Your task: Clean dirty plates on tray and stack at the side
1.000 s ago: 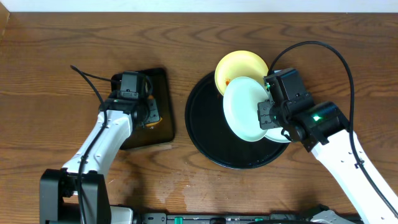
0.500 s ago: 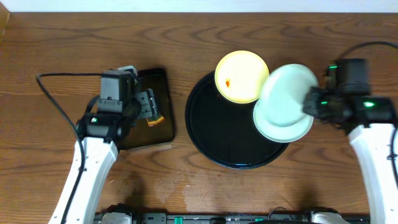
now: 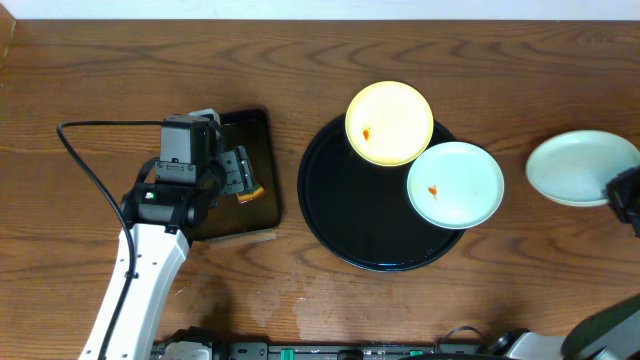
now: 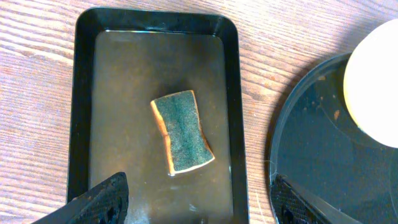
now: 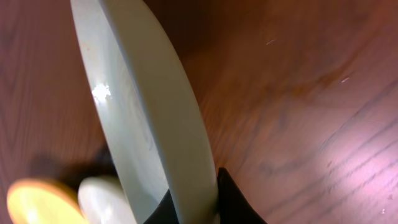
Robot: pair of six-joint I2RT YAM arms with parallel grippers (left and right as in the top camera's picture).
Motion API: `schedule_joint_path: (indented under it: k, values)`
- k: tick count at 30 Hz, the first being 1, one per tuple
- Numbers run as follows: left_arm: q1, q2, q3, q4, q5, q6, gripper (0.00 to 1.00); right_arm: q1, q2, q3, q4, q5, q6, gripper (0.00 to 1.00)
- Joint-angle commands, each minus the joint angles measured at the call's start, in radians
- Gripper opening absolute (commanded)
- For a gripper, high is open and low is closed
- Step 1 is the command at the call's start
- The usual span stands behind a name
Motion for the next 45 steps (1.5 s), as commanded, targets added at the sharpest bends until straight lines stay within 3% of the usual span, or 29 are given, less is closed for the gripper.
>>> schedule_joint_path:
  k: [1,6,7,9,11,17,23,26,28,34,41,45]
  values:
    - [0.002,0.005,0.021,0.000,-0.002,0.010,0.74,-0.056,0.083,0.016,0.059,-0.054,0.069,0.01]
    - [0.002,0.005,0.021,0.000,-0.001,0.009,0.75,-0.092,0.148,0.016,0.100,-0.063,0.062,0.01]
    - [0.002,0.005,0.021,0.000,-0.001,0.009,0.74,-0.093,0.150,0.016,0.100,-0.029,0.053,0.06]
    - [0.002,0.005,0.021,-0.003,-0.001,0.009,0.74,-0.093,0.150,0.016,0.104,-0.003,0.011,0.29]
    - [0.002,0.005,0.021,-0.005,-0.001,0.010,0.75,-0.093,0.149,0.016,0.102,-0.004,-0.013,0.40]
    - [0.002,0.005,0.021,-0.007,-0.001,0.010,0.77,-0.074,0.096,0.016,0.145,-0.217,-0.136,0.41]
    - [0.002,0.005,0.021,-0.006,0.086,0.014,0.77,0.063,0.007,0.016,0.128,-0.377,-0.349,0.47]
    - [0.002,0.005,0.021,-0.006,0.101,0.015,0.77,0.166,0.001,0.016,0.073,-0.381,-0.517,0.56]
    - [0.002,0.005,0.021,-0.007,0.100,0.017,0.77,0.233,0.013,0.016,0.060,-0.345,-0.602,0.56]
    - [0.002,0.005,0.021,-0.007,0.100,0.017,0.77,0.372,0.074,0.016,0.053,-0.164,-0.689,0.58]
    - [0.002,0.005,0.021,-0.007,0.100,0.017,0.77,0.381,0.221,0.015,0.039,-0.192,-0.777,0.61]
    - [0.002,0.005,0.021,-0.007,0.101,0.017,0.77,0.371,0.320,0.016,-0.001,-0.324,-0.883,0.60]
